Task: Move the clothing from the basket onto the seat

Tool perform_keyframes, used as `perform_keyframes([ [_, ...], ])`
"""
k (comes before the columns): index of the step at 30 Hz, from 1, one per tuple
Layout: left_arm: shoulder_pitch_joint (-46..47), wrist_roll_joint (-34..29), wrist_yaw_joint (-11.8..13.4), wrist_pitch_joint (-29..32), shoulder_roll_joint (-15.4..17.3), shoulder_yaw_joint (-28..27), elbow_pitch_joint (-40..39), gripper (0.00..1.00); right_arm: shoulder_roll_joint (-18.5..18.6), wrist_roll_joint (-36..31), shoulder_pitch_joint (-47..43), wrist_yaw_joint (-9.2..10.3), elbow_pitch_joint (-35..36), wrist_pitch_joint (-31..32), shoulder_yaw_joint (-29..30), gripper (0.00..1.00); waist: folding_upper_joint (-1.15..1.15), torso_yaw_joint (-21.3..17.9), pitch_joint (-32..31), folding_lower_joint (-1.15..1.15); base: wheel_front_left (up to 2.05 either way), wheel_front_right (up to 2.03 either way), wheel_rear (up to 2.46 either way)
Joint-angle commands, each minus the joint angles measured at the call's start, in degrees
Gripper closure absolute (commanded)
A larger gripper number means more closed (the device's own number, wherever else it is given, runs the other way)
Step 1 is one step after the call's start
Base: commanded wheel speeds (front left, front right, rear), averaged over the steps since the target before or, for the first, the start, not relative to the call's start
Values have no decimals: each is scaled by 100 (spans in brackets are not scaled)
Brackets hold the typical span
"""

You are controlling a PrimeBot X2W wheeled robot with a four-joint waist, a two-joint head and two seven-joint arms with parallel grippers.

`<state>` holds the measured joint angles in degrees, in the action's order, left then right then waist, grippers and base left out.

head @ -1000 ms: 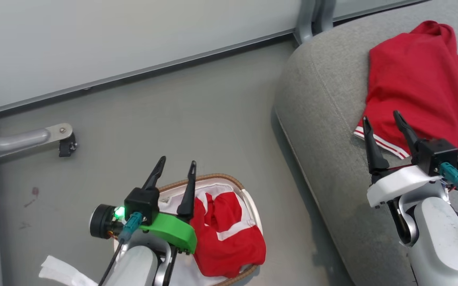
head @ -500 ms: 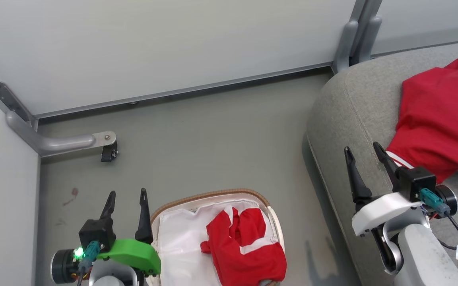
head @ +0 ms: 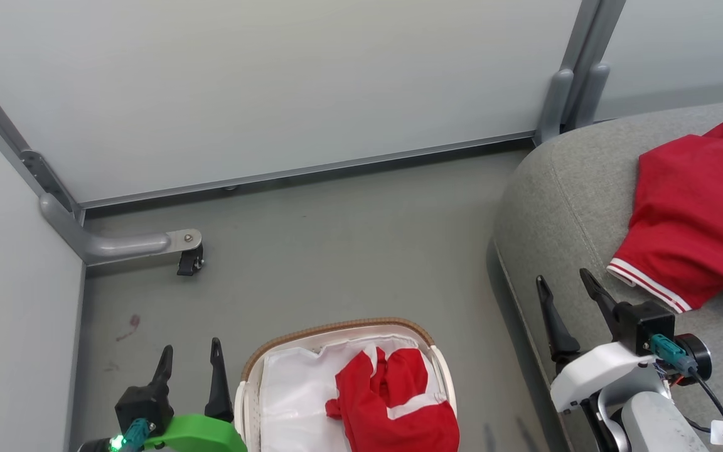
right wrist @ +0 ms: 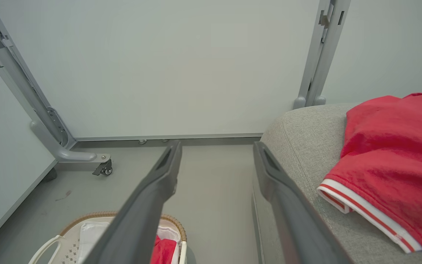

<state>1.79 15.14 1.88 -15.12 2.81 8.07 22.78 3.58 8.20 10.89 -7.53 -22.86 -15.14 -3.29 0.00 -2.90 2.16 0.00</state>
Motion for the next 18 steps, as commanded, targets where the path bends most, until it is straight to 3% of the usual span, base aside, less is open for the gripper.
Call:
perform_keyframes([
  [1,-52,71,22,-5,18,11,7,0,3,27,-64,8,-11,0,-12,0,0,-9,14,0,0,0,0],
  [7,205,143,-48,-5,18,121,43,0,-1,48,186,8,90,0,-51,0,0,-66,315,0,0,0,0],
  [18,1164,411,-258,-5,20,573,412,0,-23,182,918,8,508,0,-305,0,0,-475,1516,0,0,0,0],
])
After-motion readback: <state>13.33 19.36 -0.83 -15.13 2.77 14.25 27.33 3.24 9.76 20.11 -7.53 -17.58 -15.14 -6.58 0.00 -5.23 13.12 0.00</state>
